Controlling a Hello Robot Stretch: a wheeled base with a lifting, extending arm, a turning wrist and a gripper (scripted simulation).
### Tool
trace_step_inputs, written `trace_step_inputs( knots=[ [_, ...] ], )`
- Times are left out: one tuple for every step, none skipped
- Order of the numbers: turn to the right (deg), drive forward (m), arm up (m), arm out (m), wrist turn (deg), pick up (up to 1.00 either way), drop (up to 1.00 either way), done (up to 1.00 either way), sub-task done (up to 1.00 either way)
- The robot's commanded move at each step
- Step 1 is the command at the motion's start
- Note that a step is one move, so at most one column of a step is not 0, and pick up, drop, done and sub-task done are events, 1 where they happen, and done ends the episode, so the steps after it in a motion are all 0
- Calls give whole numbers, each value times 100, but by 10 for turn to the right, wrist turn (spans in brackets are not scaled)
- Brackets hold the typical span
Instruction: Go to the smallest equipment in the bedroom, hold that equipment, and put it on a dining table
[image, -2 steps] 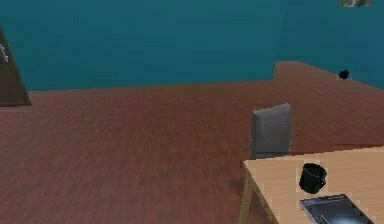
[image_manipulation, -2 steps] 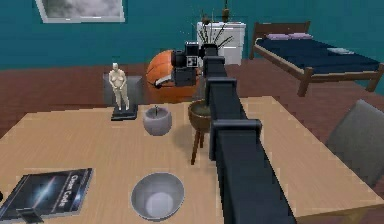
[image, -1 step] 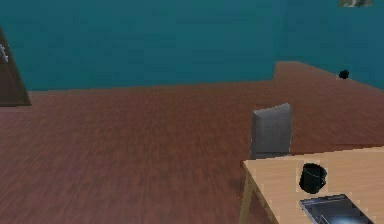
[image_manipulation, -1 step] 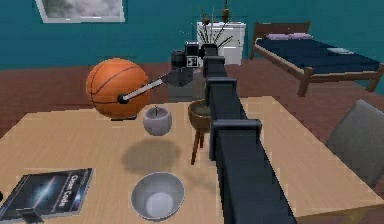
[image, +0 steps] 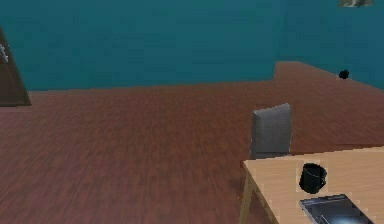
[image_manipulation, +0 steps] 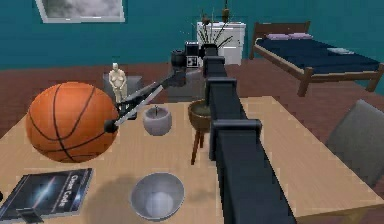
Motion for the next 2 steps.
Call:
trace_step_inputs(
  knots=[
    [0,0,0,0,-240,0,0,0,0],
    [0,0,0,-44,0,0,0,0,0]
  ],
)
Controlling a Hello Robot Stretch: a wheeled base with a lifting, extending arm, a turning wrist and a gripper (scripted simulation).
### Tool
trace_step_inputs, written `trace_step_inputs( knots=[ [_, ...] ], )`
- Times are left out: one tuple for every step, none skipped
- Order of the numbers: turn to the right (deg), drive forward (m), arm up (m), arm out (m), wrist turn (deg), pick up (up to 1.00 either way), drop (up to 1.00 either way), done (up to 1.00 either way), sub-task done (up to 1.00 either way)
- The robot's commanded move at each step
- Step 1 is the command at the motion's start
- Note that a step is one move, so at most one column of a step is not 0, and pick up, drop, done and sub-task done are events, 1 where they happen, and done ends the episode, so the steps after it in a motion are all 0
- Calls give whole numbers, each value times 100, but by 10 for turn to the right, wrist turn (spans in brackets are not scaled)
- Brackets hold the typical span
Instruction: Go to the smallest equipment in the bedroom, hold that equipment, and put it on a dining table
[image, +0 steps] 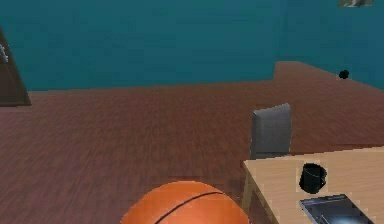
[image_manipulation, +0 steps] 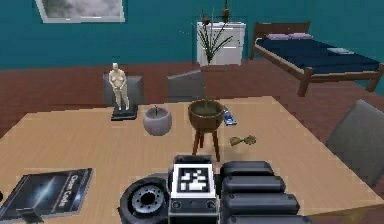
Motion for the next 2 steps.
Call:
trace_step_inputs(
  knots=[
    [450,0,0,0,0,0,0,0,0],
    [450,0,0,0,0,0,0,0,0]
  ],
)
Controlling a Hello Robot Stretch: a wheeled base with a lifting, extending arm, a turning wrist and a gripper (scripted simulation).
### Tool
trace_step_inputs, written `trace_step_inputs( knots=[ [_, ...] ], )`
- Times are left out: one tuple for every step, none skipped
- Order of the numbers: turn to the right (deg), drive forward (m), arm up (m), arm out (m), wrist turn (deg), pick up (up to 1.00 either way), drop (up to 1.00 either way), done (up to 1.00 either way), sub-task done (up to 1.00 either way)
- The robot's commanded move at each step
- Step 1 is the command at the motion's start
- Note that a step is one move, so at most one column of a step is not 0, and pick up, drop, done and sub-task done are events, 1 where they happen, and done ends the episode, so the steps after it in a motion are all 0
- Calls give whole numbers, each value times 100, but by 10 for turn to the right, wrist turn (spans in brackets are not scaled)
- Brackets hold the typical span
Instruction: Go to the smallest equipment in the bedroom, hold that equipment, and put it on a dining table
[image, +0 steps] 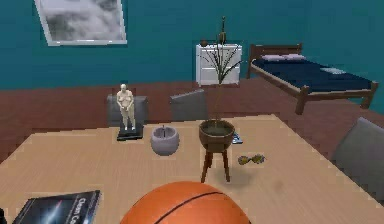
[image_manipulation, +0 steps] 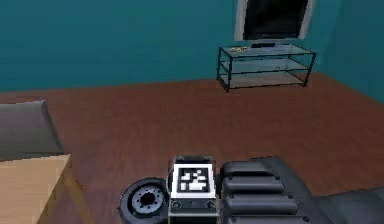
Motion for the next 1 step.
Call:
trace_step_inputs(
  knots=[
    [180,0,0,0,0,0,0,0,0]
  ],
)
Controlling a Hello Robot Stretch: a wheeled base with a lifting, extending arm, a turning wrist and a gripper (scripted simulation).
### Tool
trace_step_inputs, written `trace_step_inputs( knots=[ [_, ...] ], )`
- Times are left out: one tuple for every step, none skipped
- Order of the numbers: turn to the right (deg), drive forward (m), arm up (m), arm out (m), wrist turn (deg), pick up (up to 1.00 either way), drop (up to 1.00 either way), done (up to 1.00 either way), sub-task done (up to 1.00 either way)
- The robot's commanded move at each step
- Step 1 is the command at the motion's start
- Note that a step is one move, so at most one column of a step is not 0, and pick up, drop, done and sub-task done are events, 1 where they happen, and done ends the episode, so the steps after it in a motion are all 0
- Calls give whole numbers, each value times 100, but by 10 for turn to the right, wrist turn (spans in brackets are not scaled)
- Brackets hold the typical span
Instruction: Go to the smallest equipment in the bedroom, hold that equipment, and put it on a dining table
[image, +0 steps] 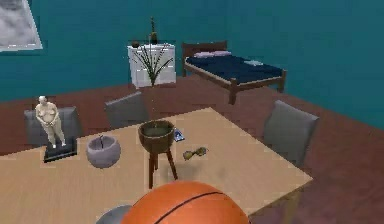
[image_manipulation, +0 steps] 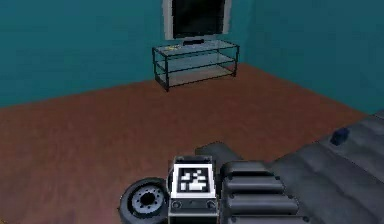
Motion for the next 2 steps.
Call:
trace_step_inputs(
  knots=[
    [0,20,0,0,0,0,0,0,0],
    [-450,0,0,0,0,0,0,0,0]
  ],
)
